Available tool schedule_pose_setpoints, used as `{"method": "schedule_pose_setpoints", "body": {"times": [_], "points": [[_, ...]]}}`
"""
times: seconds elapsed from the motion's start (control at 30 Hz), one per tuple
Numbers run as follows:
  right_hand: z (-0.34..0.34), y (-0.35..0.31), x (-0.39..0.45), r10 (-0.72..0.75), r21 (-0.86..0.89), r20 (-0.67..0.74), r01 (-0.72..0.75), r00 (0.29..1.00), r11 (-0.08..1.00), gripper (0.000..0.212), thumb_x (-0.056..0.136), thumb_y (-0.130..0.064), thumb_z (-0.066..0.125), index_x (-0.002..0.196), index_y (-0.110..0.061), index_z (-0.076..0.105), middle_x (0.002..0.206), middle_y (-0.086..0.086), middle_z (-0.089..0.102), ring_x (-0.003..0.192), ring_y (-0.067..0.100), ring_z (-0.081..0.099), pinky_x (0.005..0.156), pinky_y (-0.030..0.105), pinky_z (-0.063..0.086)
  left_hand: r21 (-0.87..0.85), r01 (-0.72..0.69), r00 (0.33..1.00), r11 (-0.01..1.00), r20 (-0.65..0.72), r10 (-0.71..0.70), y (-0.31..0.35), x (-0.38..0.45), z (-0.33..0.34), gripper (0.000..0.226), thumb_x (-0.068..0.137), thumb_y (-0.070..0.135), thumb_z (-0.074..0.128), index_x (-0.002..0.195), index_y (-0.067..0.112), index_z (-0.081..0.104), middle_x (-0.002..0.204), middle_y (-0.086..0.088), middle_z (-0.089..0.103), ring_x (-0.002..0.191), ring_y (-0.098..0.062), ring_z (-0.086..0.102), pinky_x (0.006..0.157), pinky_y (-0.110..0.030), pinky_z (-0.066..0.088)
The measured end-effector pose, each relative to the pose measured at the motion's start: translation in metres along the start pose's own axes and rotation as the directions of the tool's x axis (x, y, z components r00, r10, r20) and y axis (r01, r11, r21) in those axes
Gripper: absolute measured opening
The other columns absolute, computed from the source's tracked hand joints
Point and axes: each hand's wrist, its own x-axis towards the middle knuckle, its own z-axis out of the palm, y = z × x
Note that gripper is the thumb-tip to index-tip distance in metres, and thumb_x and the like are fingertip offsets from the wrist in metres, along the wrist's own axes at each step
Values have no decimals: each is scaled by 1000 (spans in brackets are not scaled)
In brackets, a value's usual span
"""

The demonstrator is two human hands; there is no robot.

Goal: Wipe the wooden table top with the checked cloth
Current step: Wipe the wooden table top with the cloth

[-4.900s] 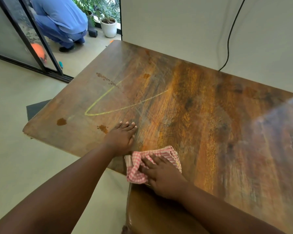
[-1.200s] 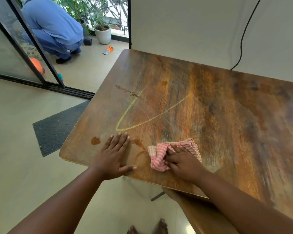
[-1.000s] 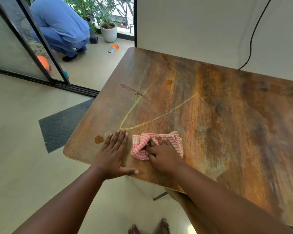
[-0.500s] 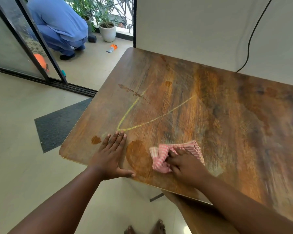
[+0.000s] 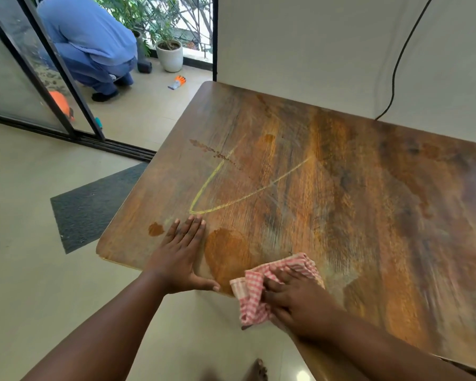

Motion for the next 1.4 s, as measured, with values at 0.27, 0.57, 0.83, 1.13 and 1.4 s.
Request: {"method": "schedule_pose_setpoints", "body": {"times": [0.27, 0.57, 0.83, 1.13, 1.4], "points": [[-24, 45, 42, 396, 184, -95, -374, 913, 909, 37, 96, -31, 43, 131, -33, 53, 150, -6, 35, 139, 20, 29, 109, 32, 27, 10, -14, 1000, 1000, -22, 15, 0, 1, 1, 140, 52, 104, 19, 148, 10, -18, 155, -3, -28, 141, -16, -32, 116, -43, -18], [12, -17, 54, 205, 68, -48, -202, 978, 977, 49, 94, -49, 25, 143, -42, 25, 156, -10, 18, 144, 25, 12, 115, 44, 4, 10, -23, 1000, 1000, -11, 24, -1, 3, 2, 137, 55, 103, 22, 149, 11, -16, 156, -4, -26, 143, -18, -29, 116, -41, -18], [-24, 56, 64, 408, 136, -120, -392, 905, 910, 40, 95, -34, 41, 135, -36, 47, 152, -7, 32, 138, 22, 30, 112, 36, 26, -5, 3, 1000, 1000, 14, -3, 0, 2, 2, 135, 55, 104, 17, 147, 13, -23, 153, -3, -33, 140, -16, -34, 117, -44, -16], [-3, 2, 97, 228, 205, -122, -201, 966, 958, 44, 95, -42, 32, 138, -41, 37, 154, -11, 25, 143, 20, 16, 114, 38, -3, 19, -47, 997, 999, 55, 45, 4, 19, -10, 128, 58, 102, 20, 147, 21, -23, 152, 0, -32, 141, -18, -32, 112, -37, -27], [-14, 71, 55, 225, 133, -85, -213, 971, 968, 44, 95, -39, 35, 139, -42, 38, 154, -13, 24, 143, 16, 18, 118, 37, 7, 38, -32, 991, 999, 128, 27, 2, 50, -24, 126, 57, 103, 14, 142, 23, -32, 149, 2, -38, 133, -12, -43, 105, -33, -35]]}}
